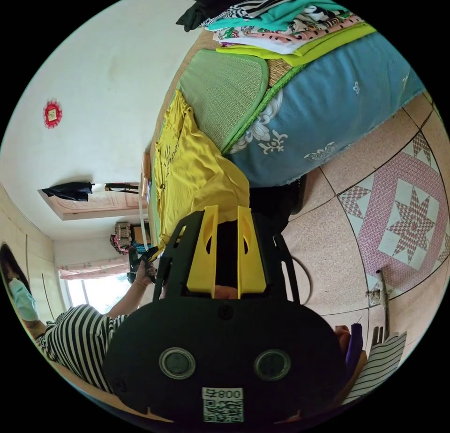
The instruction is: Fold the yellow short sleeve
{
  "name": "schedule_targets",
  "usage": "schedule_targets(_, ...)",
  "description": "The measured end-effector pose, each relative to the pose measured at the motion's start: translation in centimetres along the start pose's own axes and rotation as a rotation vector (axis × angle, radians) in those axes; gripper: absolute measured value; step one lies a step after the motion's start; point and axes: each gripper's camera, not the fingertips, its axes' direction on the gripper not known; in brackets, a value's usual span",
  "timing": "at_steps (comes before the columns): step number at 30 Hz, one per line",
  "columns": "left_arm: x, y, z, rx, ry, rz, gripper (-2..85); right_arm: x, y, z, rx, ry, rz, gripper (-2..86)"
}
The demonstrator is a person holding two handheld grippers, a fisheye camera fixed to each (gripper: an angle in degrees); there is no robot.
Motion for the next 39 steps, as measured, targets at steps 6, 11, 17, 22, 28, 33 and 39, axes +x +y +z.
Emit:
schedule_targets(6,-2.4,2.8,-4.0,0.16,0.182,0.05,3.0,2.5,2.1,1.5,0.02,-0.039,-0.009,8.1)
schedule_targets(11,-5.9,4.9,-6.0,0.188,0.129,-0.022,2.7,4.8,3.2,4.4,-0.02,-0.082,-0.022,9.3)
schedule_targets(17,-9.1,4.8,-3.7,0.151,0.126,-0.104,2.6,8.7,4.5,7.4,-0.01,-0.171,-0.001,10.3)
schedule_targets(22,-10.4,4.0,-2.3,0.115,0.099,-0.131,2.6,11.7,4.9,9.1,0.012,-0.23,-0.003,10.7)
schedule_targets(28,-11.6,3.3,-1.2,0.091,0.061,-0.148,2.7,13.8,5.0,12.2,-0.04,-0.303,-0.066,11.5)
schedule_targets(33,-12.9,3.1,0.5,0.061,0.045,-0.172,2.7,16.5,5.4,13.9,-0.043,-0.349,-0.058,12.0)
schedule_targets(39,-14.2,2.8,1.8,0.043,0.028,-0.181,2.7,18.8,5.2,15.4,-0.049,-0.485,-0.059,9.4)
